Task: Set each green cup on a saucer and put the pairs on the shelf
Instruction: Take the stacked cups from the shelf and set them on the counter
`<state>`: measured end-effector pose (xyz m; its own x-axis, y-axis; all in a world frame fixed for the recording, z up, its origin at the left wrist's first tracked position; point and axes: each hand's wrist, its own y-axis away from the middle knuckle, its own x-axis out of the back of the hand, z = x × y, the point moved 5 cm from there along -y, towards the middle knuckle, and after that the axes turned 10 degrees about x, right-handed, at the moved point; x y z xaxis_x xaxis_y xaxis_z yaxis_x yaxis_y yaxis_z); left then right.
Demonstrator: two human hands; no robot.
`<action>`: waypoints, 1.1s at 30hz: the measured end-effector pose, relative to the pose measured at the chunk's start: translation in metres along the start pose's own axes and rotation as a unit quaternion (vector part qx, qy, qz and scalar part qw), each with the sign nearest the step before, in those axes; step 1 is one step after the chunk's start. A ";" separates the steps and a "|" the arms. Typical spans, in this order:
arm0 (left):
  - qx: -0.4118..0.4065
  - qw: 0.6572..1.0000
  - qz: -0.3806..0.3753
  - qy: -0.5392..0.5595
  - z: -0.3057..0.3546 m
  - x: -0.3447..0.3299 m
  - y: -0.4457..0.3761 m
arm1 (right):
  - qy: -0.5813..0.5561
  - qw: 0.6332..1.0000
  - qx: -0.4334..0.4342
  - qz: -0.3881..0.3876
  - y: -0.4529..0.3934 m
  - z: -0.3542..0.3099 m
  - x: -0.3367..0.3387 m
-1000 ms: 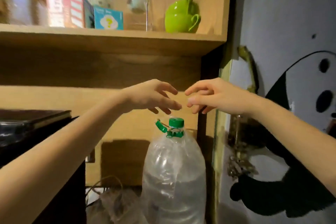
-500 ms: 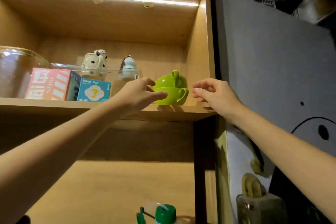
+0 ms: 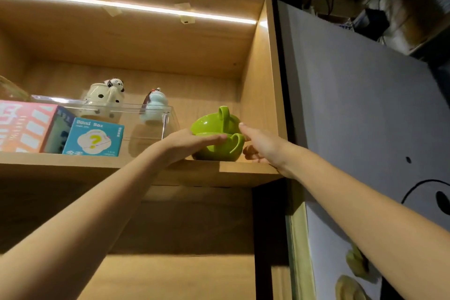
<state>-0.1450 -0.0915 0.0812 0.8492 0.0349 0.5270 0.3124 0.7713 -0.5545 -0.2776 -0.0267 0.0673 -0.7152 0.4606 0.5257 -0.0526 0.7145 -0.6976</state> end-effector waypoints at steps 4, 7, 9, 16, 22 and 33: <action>-0.022 0.999 0.031 -0.016 -0.003 0.001 -0.001 | -0.010 1.000 0.010 0.018 0.004 0.000 -0.003; -0.033 0.997 0.057 -0.032 0.002 0.005 0.011 | -0.042 0.998 0.013 0.040 0.009 0.000 0.002; -0.033 0.997 0.068 -0.025 0.009 0.009 0.022 | -0.067 0.997 0.006 0.045 0.014 -0.004 0.004; -0.031 0.993 0.109 0.039 0.033 0.025 0.069 | -0.190 0.980 0.004 0.059 0.047 -0.029 0.015; -0.029 0.989 0.129 0.067 0.040 0.023 0.119 | -0.241 0.968 0.006 0.071 0.099 -0.050 0.019; 0.052 0.992 0.048 0.107 -0.055 -0.063 0.249 | -0.344 0.928 -0.092 0.110 0.249 0.008 -0.052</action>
<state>-0.0977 0.0632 -0.1252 0.9472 -0.0166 0.3203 0.1904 0.8328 -0.5198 -0.2591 0.1230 -0.1380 -0.9734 0.2061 -0.1002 0.2229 0.7501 -0.6226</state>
